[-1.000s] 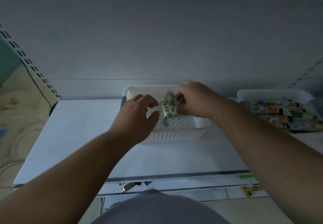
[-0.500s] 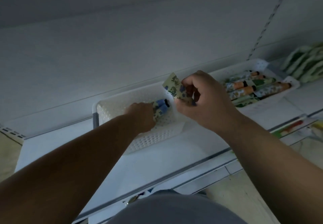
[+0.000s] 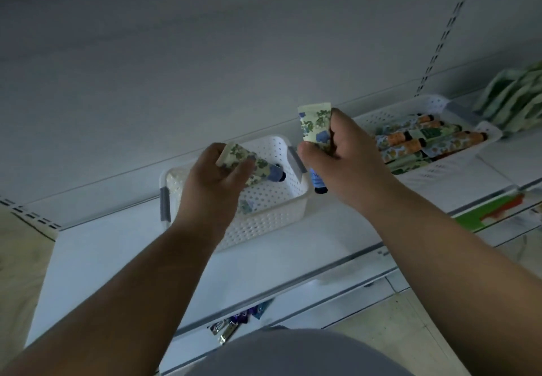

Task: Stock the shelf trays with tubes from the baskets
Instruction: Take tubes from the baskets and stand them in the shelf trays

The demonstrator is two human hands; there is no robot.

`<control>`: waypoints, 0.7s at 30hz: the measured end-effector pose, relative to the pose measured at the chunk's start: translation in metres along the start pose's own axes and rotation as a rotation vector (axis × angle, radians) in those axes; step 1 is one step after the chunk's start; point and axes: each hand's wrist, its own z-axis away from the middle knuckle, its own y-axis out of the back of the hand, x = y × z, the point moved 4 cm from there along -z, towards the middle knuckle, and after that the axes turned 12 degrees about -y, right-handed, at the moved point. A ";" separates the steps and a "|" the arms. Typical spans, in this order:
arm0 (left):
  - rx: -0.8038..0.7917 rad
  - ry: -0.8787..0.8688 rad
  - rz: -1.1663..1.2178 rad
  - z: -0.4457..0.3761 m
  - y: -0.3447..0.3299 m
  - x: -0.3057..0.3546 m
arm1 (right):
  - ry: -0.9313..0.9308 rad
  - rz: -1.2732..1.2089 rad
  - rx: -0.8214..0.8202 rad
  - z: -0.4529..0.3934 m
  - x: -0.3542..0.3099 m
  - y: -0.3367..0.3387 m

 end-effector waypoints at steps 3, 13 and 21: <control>0.027 0.016 0.214 0.013 -0.012 0.012 | 0.010 -0.118 -0.061 0.003 0.002 0.006; -0.241 -0.064 0.214 0.057 -0.176 0.068 | -0.155 -0.340 0.029 0.061 0.080 0.150; -0.482 -0.084 0.331 0.109 -0.381 0.146 | -0.279 -0.222 0.227 0.106 0.168 0.347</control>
